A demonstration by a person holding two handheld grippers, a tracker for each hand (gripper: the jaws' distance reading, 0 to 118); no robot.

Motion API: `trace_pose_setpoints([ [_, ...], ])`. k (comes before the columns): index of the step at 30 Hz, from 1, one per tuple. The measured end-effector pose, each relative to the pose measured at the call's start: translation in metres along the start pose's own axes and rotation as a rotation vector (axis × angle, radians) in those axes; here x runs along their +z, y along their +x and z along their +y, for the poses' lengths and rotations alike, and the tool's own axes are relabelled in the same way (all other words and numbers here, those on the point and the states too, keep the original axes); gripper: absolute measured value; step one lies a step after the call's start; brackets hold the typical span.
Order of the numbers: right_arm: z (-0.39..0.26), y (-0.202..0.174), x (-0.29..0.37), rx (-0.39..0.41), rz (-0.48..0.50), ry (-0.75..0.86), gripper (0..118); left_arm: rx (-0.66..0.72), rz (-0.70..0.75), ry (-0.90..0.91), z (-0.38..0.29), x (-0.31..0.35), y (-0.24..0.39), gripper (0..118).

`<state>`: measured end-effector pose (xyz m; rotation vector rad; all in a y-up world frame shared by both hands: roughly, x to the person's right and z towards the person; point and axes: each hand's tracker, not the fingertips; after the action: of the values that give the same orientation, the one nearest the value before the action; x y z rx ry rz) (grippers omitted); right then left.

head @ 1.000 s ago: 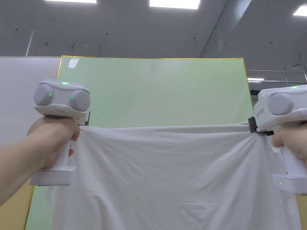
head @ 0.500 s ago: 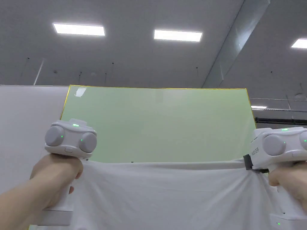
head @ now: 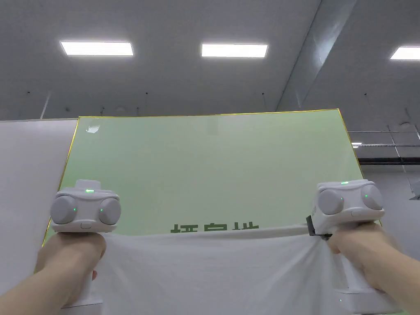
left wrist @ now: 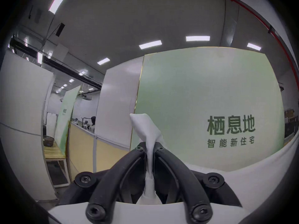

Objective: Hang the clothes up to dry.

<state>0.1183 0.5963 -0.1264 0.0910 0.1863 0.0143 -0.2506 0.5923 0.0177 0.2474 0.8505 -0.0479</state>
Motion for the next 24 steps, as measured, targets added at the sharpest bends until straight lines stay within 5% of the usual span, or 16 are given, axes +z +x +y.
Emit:
trace_pose_setpoints([
  [4, -0.008, -0.008, -0.025, 0.018, -0.021, -0.013, 1, -0.066, 0.018, 0.03, -0.013, -0.007, 0.011, 3],
  [8, -0.03, -0.011, -0.038, -0.014, -0.004, -0.055, 1, 0.033, -0.004, -0.004, -0.03, -0.012, 0.007, 3],
  [18, -0.177, -0.021, -0.043, 0.033, 0.044, -0.257, 1, -0.052, -0.022, -0.165, -0.177, 0.026, -0.01, 3],
  [24, -0.231, -0.011, -0.021, -0.021, 0.095, -0.361, 1, -0.052, -0.018, -0.261, -0.232, 0.064, -0.041, 3],
])
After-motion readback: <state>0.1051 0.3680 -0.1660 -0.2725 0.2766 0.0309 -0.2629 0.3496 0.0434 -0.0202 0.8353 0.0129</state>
